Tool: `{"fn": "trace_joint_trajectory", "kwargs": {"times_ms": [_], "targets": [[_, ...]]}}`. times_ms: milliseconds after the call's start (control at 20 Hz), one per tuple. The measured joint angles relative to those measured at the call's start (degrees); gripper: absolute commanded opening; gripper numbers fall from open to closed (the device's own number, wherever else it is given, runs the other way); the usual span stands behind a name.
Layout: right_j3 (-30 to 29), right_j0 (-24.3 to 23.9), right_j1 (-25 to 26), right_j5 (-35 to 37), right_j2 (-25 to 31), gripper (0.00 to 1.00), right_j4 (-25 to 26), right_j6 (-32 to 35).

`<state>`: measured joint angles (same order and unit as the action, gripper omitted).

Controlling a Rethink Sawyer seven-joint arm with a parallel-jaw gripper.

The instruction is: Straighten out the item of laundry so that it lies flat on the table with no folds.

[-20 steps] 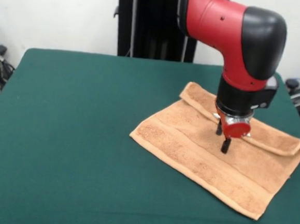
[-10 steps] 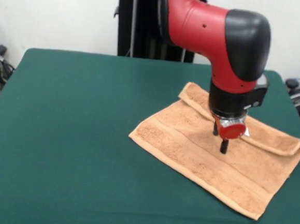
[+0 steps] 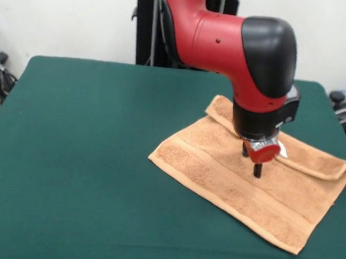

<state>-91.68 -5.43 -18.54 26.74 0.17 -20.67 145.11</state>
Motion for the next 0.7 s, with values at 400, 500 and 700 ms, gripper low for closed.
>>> {"fn": "trace_joint_trajectory", "kwargs": {"times_ms": [400,500,700], "targets": [[0.8,-1.8,-0.2,0.7,2.1,1.0,5.0,0.0],[1.0,-2.0,-0.2,0.7,2.4,1.0,5.9,0.0],[1.1,-2.6,-0.3,0.7,3.1,1.0,7.4,0.0]]}}
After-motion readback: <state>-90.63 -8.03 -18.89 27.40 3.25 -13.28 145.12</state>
